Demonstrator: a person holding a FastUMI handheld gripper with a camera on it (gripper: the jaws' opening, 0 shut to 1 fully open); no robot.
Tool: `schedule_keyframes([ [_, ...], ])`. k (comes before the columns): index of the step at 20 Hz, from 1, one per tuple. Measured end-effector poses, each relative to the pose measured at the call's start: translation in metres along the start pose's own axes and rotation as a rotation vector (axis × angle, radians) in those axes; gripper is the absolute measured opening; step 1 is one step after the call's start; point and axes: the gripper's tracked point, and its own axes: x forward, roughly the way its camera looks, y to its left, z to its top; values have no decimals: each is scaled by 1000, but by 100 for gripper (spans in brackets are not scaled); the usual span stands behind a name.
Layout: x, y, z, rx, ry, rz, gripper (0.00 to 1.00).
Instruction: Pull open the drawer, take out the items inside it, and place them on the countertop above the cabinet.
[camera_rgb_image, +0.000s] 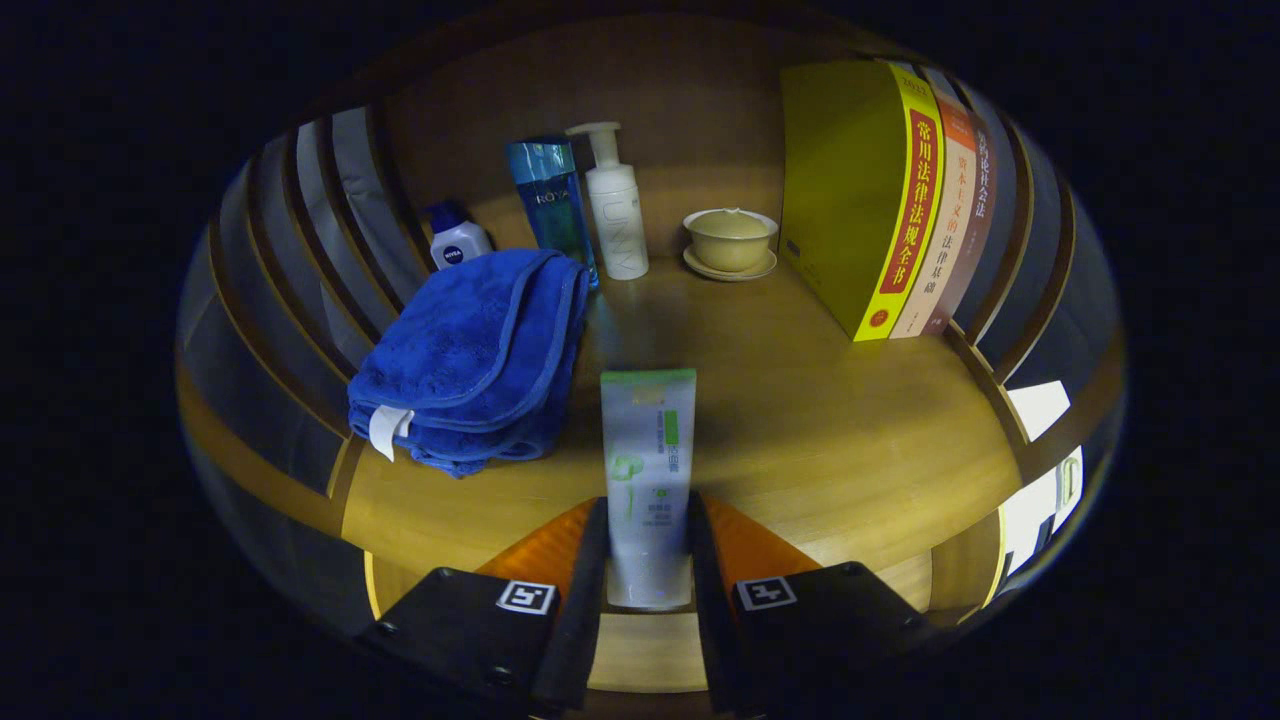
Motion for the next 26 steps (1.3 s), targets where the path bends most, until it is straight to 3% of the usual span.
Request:
schedule_keyframes([
  [2, 3, -2, 0, -8, -10, -14, 53],
  [4, 3, -4, 1, -13, -16, -23, 63],
  [7, -3, -6, 3, -11, -30, -28, 88],
  [11, -27, -4, 6, -19, -74, -9, 98],
  [17, -110, 7, 13, -61, -285, 85, 98],
  [23, -183, 25, -22, -81, -434, 208, 97],
  [26, -216, 22, -42, -88, -543, 215, 98],
])
